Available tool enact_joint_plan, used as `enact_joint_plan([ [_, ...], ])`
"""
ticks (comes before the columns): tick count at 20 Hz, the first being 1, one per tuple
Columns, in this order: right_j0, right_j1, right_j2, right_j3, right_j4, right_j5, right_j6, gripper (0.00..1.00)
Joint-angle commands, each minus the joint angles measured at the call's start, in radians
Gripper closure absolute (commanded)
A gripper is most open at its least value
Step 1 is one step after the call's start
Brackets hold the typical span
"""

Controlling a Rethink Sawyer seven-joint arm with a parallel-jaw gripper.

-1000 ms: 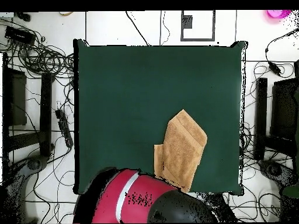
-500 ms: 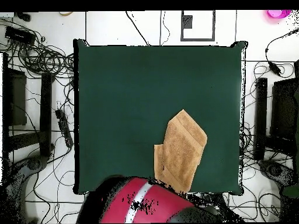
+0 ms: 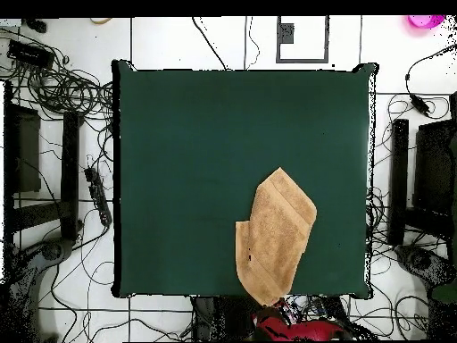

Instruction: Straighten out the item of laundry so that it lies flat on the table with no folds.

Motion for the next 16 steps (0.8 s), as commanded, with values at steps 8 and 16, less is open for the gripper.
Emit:
enact_joint_plan([
  [8,0.029,-0.067,0.298,-0.042,0.137,0.057,0.166,0.0],
  [16,-0.064,-0.058,0.445,-0.112,0.151,0.17,0.095,0.0],
])
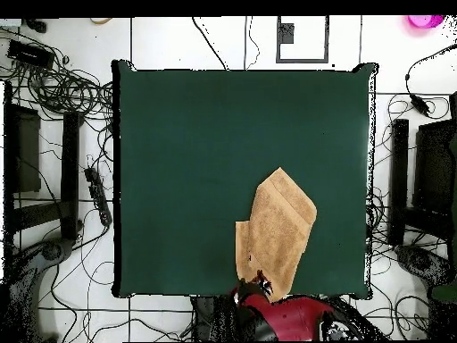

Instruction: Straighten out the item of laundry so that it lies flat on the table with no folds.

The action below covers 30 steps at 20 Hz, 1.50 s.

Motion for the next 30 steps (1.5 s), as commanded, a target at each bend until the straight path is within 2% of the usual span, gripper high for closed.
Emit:
enact_joint_plan([
  [1,-0.031,0.027,0.236,-0.132,0.091,0.159,0.094,0.0],
  [3,-0.038,0.015,0.254,-0.136,0.094,0.18,0.082,0.0],
  [7,-0.11,-0.013,0.343,-0.113,0.074,0.188,0.057,0.0],
  [13,-0.121,-0.007,0.379,-0.141,0.072,0.198,0.058,0.0],
  [21,-0.072,-0.003,0.355,-0.177,0.062,0.168,0.081,0.0],
  [25,-0.054,-0.006,0.349,-0.194,0.033,0.111,0.085,0.0],
  [30,-0.017,-0.01,0.307,-0.207,0.054,0.057,0.127,0.0],
])
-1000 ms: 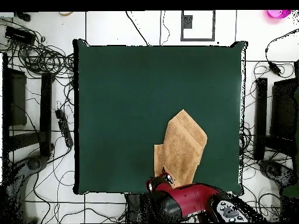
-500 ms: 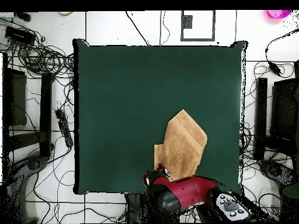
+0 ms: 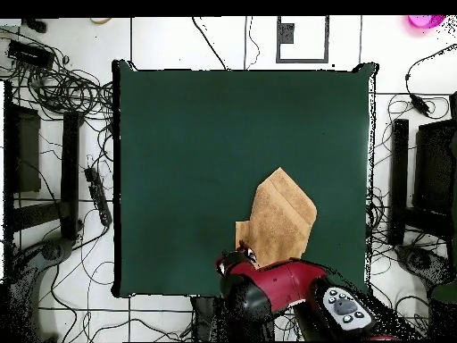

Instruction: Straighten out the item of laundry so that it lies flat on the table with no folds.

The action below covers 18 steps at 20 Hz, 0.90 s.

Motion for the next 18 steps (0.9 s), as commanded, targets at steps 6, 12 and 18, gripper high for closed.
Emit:
enact_joint_plan([
  [6,0.098,-0.001,0.03,-0.147,0.042,-0.064,0.144,1.0],
  [12,0.099,0.01,0.045,-0.179,0.066,-0.031,0.148,1.0],
  [18,0.143,0.029,-0.017,-0.232,0.025,-0.008,0.112,1.0],
])
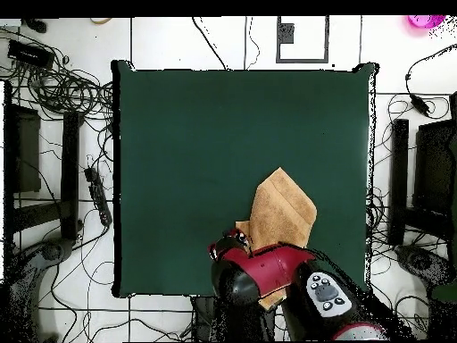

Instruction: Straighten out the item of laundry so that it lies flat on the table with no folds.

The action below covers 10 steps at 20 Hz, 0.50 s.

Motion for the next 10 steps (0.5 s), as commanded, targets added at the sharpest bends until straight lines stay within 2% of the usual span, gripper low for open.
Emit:
enact_joint_plan([
  [1,0.059,0.033,-0.01,-0.155,0.011,-0.001,0.107,1.0],
  [10,0.07,0.072,-0.035,-0.188,-0.006,0.077,0.077,1.0],
])
